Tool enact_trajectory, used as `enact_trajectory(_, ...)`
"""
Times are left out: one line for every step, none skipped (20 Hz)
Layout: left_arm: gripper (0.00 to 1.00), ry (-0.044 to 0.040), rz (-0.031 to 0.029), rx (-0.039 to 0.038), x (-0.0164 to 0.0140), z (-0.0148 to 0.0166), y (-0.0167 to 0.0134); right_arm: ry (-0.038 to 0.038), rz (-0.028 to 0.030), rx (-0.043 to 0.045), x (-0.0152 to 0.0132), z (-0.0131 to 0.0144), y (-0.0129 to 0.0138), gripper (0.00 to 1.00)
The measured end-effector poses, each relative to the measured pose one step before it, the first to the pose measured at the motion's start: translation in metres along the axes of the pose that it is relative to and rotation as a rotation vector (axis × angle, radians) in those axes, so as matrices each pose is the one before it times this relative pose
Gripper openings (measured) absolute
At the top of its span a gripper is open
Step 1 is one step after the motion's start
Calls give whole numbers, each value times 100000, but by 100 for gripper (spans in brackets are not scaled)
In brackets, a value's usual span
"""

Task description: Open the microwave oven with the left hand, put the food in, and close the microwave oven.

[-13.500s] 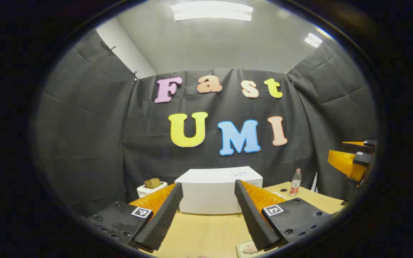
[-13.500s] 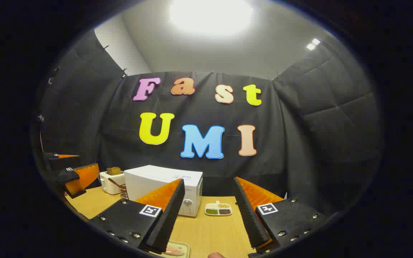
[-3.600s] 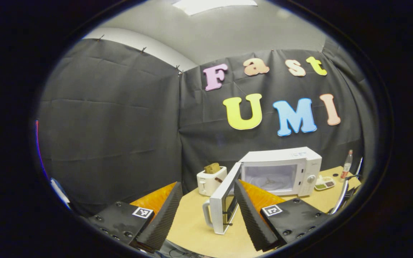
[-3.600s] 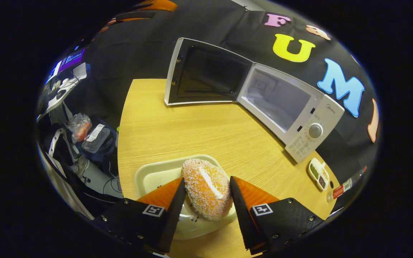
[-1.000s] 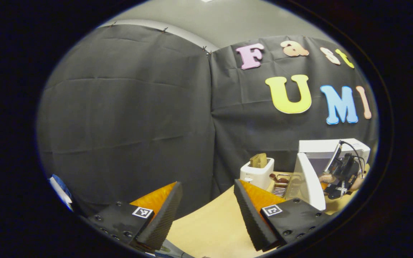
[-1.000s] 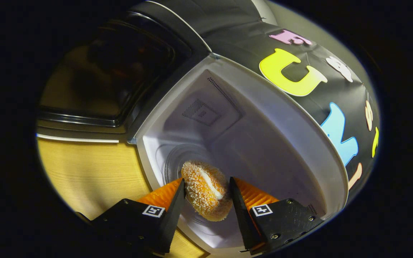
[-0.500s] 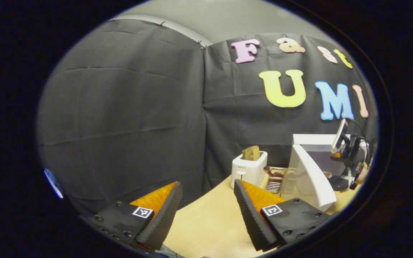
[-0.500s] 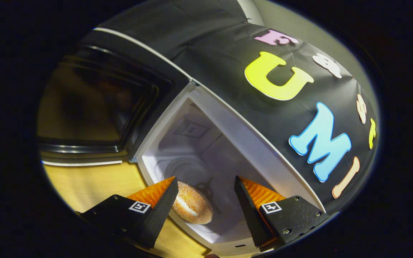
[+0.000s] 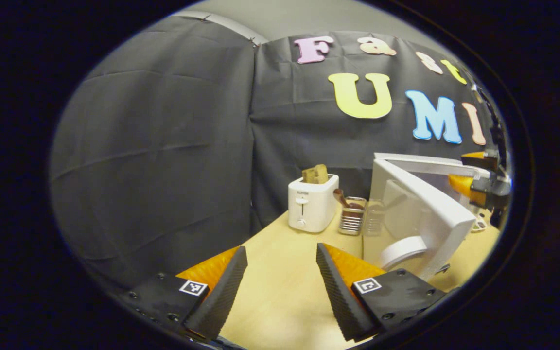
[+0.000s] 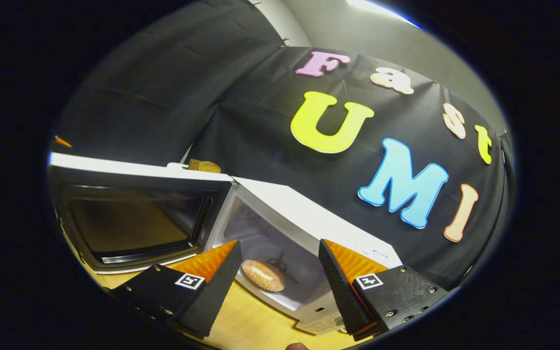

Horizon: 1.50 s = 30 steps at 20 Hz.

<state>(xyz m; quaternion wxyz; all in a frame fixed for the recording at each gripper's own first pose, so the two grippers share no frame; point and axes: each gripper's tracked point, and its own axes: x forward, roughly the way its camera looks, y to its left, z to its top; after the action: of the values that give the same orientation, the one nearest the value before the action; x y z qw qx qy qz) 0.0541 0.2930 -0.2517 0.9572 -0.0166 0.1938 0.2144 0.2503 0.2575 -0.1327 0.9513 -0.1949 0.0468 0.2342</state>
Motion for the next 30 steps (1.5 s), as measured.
enact_trajectory(89,208,-1723,143,-131,-330,-654,-1055,-1162,1031,-913,656,-586,97)
enact_trajectory(84,285,-1452,61,-153,-248,-681,-975,-1168,862,-734,569,-596,97)
enact_trajectory(74,94,-1131,-54,-73,-208,-566,-1076,-962,1063,-780,563,-533,97)
enact_trajectory(63,215,-1227,-232,-109,-88,-606,-1005,-1174,1000,-580,441,-438,97)
enact_trajectory(53,268,-1796,-276,2,-238,-804,-960,-1147,1104,-680,405,-563,97)
enact_trajectory(46,-141,-2936,-571,76,178,-998,-541,-1066,1120,-743,442,-552,97)
enact_trajectory(32,400,-1196,-34,-408,-36,-716,-146,-1025,1195,-631,29,-524,97)
enact_trajectory(18,50,-883,139,454,-6,-305,241,-931,1080,-631,-41,-454,97)
enact_trajectory(4,560,-212,218,-99,-98,-480,822,-1001,843,-564,-178,-443,97)
enact_trajectory(0,627,-1494,-413,525,-163,-529,902,-1007,772,-562,-246,-431,97)
enact_trajectory(7,253,-2456,-834,-438,139,-858,909,-1066,733,-584,-312,-567,97)
enact_trajectory(7,-116,-2314,-278,-20,117,-863,887,-924,596,-421,-381,-446,97)
enact_trajectory(7,-256,-2025,878,-150,254,-794,1057,-981,171,-444,-325,-524,97)
enact_trajectory(7,-236,-1827,1431,133,117,-865,934,-1016,-186,-527,-323,-480,97)
enact_trajectory(7,-279,-2142,1320,168,-105,-911,782,-951,-222,-414,-294,-450,97)
enact_trajectory(7,-126,-2608,834,167,125,-1208,457,-1018,-31,-465,-78,-451,97)
enact_trajectory(0,-159,-2733,684,248,53,-1166,334,-1090,36,-441,-51,-485,97)
enact_trajectory(7,-26,-2564,792,232,170,-1103,232,-1177,361,-341,-52,-535,96)
enact_trajectory(0,-84,-2675,966,165,189,-1073,133,-1018,556,-415,21,-411,96)
enact_trajectory(7,-158,-2534,954,270,278,-1057,241,-1187,451,-77,414,-280,96)
enact_trajectory(7,-339,-2379,984,377,363,-962,311,-1182,449,-358,-21,-450,97)
enact_trajectory(7,-377,-2751,740,330,395,-1053,166,-1236,533,-373,14,-441,96)
enact_trajectory(7,-268,-2785,671,468,234,-1040,254,-1356,582,-678,-322,-657,96)
enact_trajectory(7,-460,-2684,813,451,345,-930,482,-970,645,-331,-180,-187,96)
enact_trajectory(7,-347,-2453,880,321,298,-847,490,-1072,528,-376,-155,-343,97)
enact_trajectory(7,-142,-2274,878,576,286,-861,510,-1108,366,-295,-183,-429,97)
enact_trajectory(7,-24,-2056,777,451,164,-697,630,-899,341,-314,-285,-298,97)
enact_trajectory(7,-265,-2175,574,524,296,-741,906,-821,232,-275,-283,-242,97)
enact_trajectory(7,-420,-2103,556,455,317,-819,846,-799,171,-320,-268,-299,97)
enact_trajectory(7,-393,-1962,656,506,442,-793,619,-1053,231,-216,-277,-291,97)
